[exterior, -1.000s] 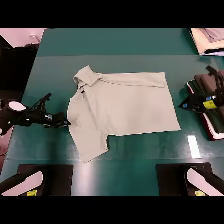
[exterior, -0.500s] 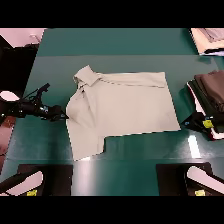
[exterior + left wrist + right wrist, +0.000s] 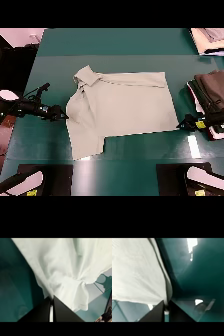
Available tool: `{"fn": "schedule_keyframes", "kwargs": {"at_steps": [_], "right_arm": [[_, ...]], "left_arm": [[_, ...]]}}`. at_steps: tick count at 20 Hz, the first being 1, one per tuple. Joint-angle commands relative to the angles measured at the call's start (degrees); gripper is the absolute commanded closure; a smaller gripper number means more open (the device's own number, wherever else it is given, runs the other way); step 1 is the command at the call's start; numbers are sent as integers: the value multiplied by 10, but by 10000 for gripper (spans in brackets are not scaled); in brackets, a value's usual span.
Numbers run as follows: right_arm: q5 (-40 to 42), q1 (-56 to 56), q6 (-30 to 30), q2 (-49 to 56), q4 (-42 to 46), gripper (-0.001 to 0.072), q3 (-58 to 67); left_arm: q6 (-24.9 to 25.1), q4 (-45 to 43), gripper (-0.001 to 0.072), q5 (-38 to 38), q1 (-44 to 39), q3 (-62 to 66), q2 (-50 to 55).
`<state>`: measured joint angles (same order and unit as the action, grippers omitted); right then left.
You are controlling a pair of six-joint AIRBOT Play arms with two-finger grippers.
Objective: Fold the shirts.
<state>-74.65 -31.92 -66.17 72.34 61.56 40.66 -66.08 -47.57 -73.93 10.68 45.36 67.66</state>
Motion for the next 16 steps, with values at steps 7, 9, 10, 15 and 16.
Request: {"fn": "schedule_keyframes", "kwargs": {"at_steps": [7,9,10,15,16], "right_arm": [[22,9,-7,-149,-176,698,108],[47,9,-19,-180,-252,698,199],[61,9,-20,-192,-276,698,249],[82,9,-27,-233,-267,699,528],[82,9,-43,-238,-239,698,574]], "left_arm": [[-47,1,683,9,0,151,-77],[-62,0,683,15,0,282,-107],[-64,0,683,20,0,351,-116],[-90,-1,683,56,0,714,-125],[-90,0,683,65,0,771,-125]]}}
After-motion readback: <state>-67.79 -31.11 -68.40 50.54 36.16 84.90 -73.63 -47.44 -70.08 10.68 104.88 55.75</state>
